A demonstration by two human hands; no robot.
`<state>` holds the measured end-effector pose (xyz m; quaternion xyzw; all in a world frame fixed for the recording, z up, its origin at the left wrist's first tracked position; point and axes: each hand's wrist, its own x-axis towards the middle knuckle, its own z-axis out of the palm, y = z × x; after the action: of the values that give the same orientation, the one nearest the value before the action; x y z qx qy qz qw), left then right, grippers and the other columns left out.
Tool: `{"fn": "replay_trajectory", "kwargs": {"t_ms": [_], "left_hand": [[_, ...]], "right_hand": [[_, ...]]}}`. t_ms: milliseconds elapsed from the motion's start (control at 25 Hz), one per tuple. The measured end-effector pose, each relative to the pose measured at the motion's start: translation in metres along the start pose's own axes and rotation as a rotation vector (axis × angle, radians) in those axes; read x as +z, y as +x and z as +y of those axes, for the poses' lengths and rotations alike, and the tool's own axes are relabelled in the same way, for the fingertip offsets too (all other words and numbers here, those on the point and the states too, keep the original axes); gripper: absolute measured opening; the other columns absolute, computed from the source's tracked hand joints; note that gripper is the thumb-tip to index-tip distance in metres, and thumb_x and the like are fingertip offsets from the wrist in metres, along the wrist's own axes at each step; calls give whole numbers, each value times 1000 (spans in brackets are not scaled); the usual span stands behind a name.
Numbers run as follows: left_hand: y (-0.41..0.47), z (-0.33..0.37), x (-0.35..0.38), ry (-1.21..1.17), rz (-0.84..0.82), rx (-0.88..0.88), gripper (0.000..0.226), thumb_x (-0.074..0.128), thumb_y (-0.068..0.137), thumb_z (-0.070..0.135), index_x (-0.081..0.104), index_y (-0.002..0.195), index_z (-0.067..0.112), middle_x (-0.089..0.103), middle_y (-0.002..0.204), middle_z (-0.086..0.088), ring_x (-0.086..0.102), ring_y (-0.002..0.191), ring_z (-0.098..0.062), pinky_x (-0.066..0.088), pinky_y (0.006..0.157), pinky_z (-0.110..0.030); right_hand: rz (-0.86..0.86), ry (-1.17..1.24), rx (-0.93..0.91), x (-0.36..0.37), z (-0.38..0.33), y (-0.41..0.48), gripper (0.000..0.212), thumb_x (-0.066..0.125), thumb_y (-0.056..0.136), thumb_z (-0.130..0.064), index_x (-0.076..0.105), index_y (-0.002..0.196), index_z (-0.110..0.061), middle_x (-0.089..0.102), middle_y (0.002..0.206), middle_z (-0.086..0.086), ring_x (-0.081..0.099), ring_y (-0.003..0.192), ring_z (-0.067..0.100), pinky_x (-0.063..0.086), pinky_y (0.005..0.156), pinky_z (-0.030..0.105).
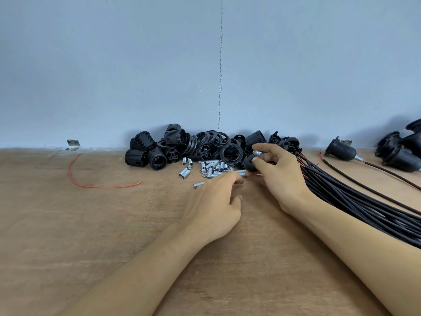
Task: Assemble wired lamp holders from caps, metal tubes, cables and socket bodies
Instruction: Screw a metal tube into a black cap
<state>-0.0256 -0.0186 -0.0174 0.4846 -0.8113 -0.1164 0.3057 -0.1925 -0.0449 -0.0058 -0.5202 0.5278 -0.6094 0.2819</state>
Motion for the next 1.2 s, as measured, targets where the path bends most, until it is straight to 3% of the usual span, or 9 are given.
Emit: {"fn": "replay_trajectory", "kwargs": {"t_ms": [80,200,440,520,600,720,960,1200], "left_hand": [[-1,1,0,47,-9,36,29,55,98,30,57,125,38,64,107,21,57,99,-7,29,76,-24],[0,2,0,116,-39,98,34,48,100,29,53,133,36,67,119,13,58,110,-12,31,74,-28],[3,3,-2,193,-105,172,25,42,101,28,52,124,30,67,113,8,63,102,-22,45,71,-37],[3,2,-1,187,-94,161,26,43,101,29,53,125,30,67,114,8,63,103,-22,40,70,-35],[4,1,-1,179,-85,148,27,44,101,30,52,126,30,67,115,8,62,104,-20,35,69,-33],[5,1,0,178,-85,131,25,45,101,32,52,125,30,67,113,8,62,102,-20,31,69,-32],[5,2,0,180,-55,125,27,46,100,34,53,127,32,68,114,8,62,103,-21,29,70,-31],[3,-1,1,155,-53,131,32,45,101,33,51,133,35,67,121,10,62,108,-18,30,71,-30]], "right_hand": [[9,-16,-4,0,1,1,33,60,92,-1,68,101,-32,61,61,-16,75,72,25,58,87,51],[28,-59,-22,-1,1,3,33,61,91,-4,67,100,-35,60,59,-19,75,76,22,56,92,49],[-13,3,-1,2,2,3,31,58,93,0,68,104,-27,57,61,-10,75,76,32,58,87,53],[-6,37,21,0,2,3,29,58,94,0,69,110,-21,52,62,-5,75,78,31,62,77,44],[-9,78,70,-1,1,3,27,57,96,0,68,113,-18,52,56,-13,76,77,28,61,65,32],[-27,107,105,0,-2,0,26,55,97,0,66,113,-18,55,51,-20,76,73,26,59,60,28],[-51,102,75,1,-3,0,28,55,96,3,67,104,-21,47,66,0,73,66,20,60,65,28],[-29,94,89,-3,1,3,27,57,95,2,68,112,-15,52,53,-14,74,74,23,62,71,35]]}}
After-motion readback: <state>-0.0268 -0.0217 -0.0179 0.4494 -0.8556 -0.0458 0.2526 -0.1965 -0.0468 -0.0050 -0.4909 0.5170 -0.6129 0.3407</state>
